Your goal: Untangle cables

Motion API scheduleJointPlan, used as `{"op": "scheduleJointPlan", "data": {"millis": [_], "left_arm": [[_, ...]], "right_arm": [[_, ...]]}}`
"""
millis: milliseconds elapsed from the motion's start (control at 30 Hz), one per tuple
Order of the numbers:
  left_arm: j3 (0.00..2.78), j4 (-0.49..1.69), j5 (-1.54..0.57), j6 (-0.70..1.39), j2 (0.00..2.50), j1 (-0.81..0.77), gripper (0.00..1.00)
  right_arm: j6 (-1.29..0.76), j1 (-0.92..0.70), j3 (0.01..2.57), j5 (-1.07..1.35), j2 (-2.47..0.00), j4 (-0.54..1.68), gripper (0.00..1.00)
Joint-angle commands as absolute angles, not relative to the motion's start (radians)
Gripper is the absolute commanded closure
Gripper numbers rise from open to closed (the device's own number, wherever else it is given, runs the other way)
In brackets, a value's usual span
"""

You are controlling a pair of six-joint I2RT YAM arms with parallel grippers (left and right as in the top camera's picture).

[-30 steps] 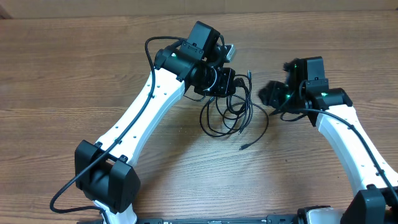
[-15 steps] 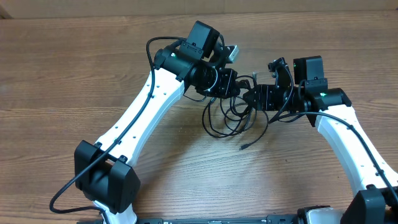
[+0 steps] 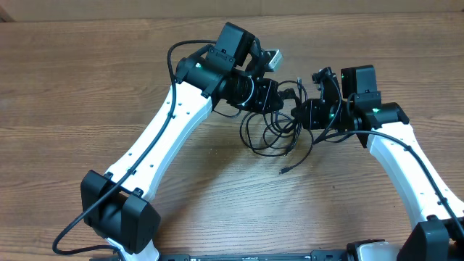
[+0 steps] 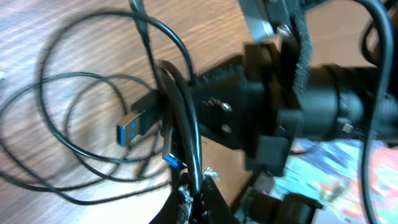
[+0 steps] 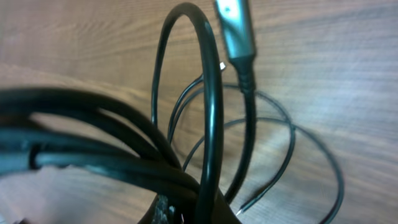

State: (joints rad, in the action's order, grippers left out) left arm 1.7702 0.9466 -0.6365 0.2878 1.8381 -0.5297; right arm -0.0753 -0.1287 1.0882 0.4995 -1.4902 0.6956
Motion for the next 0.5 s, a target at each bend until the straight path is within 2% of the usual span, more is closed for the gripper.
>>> {"op": "scheduleJointPlan", "data": {"millis": [0,200,267,467], "left_arm": [[1.790,0.938,-0.420,0.287,1.793,-0.530,0.96],[1.789,0.937,0.003,0.392,1.798,-0.529,0.96],[1.789,0.937,0.063,0.402,1.806,-0.529,0.96],[1.787,0.961,0.051,0.401,1.822,-0.529,0.96]], "right_arm": [[-0.022,-0.124,1.100,0.593,-1.488,0.741,0.96],[0.163,-0.124,1.100,0.784,-1.488,0.868,0.96],[0.224,-0.124,1.100,0.857,-1.488,0.891,0.96],[0.297,-0.124,1.100,1.013,-1.488,0.899,0.96]]}}
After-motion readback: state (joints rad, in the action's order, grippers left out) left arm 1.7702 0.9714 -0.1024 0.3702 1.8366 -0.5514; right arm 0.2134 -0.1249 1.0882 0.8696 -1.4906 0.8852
